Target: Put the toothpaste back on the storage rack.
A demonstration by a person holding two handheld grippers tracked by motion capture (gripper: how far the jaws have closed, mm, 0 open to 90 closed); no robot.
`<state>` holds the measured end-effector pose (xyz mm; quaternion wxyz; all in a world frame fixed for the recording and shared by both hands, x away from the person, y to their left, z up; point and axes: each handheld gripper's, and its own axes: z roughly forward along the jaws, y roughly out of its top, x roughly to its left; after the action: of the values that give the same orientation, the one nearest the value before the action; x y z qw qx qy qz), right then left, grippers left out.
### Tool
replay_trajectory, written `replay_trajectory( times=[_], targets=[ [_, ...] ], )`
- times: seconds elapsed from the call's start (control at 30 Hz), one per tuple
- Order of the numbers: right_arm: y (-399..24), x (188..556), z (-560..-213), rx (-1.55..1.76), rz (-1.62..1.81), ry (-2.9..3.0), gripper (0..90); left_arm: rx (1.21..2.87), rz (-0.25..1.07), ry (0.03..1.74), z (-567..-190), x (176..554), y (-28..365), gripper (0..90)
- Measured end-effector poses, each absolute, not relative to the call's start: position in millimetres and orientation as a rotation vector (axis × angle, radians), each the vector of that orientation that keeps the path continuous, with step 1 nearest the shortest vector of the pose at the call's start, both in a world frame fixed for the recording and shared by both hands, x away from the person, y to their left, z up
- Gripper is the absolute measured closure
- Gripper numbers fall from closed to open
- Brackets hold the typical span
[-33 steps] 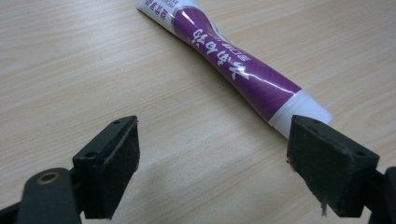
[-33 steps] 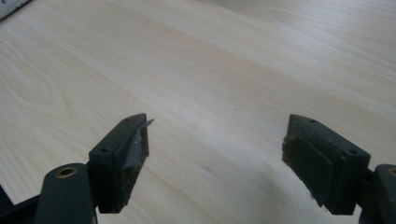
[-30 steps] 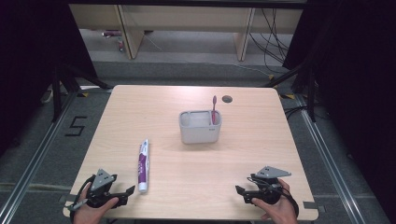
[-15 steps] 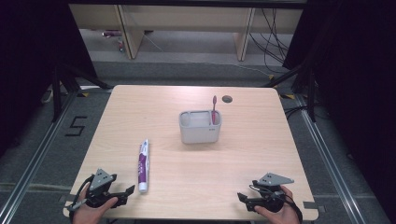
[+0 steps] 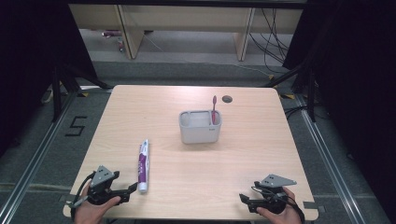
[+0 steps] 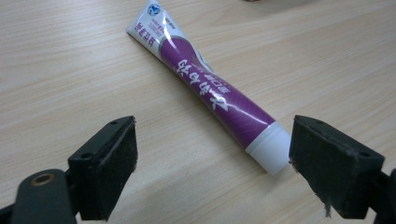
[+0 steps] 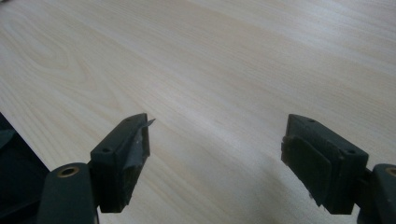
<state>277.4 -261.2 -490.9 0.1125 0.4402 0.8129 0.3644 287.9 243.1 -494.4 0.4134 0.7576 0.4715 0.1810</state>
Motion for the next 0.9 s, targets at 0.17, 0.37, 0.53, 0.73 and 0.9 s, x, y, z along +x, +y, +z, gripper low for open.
replay_trajectory(
  times=[0.17,0.37,0.53,0.73,0.9],
  targets=[
    [-261.8,276.8,-491.7,1.260,1.080,2.392,23.9,1.965,0.422,1.181,-490.5,295.5,239.6,17.1],
    [-262.1,275.1,-490.8,1.298,1.084,2.392,24.3,1.976,0.349,1.192,-484.7,316.1,240.7,24.8],
    [-263.3,275.3,-491.4,1.285,1.071,2.391,24.4,1.972,0.315,1.202,-480.2,329.0,239.7,31.5],
    [-265.5,275.7,-491.4,1.250,1.070,2.389,24.6,1.987,0.274,1.223,-479.4,348.3,232.6,36.8],
    [-265.2,274.3,-491.1,1.281,1.074,2.389,24.7,2.016,0.248,1.243,-486.0,365.0,222.1,40.4]
  ],
)
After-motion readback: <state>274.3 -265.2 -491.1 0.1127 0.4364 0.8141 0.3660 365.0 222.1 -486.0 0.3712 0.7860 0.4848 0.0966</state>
